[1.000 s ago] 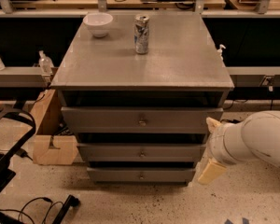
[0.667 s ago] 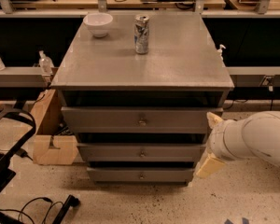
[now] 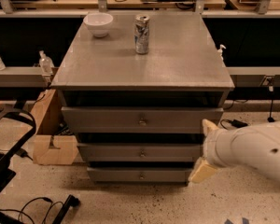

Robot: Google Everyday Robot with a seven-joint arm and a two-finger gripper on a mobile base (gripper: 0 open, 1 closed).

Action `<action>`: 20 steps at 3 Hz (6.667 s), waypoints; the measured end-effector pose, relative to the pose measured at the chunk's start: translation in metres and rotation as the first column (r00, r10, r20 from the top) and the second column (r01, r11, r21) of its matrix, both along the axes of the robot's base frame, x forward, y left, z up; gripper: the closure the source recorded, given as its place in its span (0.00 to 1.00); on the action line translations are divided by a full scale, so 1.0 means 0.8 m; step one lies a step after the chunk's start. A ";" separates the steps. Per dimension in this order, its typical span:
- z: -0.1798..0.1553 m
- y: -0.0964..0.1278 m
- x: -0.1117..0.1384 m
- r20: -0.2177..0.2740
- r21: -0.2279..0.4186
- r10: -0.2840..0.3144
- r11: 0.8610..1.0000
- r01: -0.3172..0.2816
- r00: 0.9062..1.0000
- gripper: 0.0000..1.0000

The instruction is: Open middle drawer

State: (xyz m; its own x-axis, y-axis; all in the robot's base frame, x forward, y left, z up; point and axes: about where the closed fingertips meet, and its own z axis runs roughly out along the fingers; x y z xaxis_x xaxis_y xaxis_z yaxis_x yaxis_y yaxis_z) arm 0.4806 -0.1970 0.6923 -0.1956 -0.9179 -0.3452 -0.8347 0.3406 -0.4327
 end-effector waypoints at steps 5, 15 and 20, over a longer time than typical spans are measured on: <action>-0.225 0.007 0.076 -0.106 -0.045 0.212 0.975 -0.218 0.971 0.00; -0.357 0.026 0.154 -0.304 -0.166 0.260 0.933 -0.319 0.917 1.00; -0.344 0.026 0.154 -0.304 -0.166 0.260 0.933 -0.319 0.917 1.00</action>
Offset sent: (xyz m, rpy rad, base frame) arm 0.0888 0.0065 -0.1566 0.0546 0.0082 0.1044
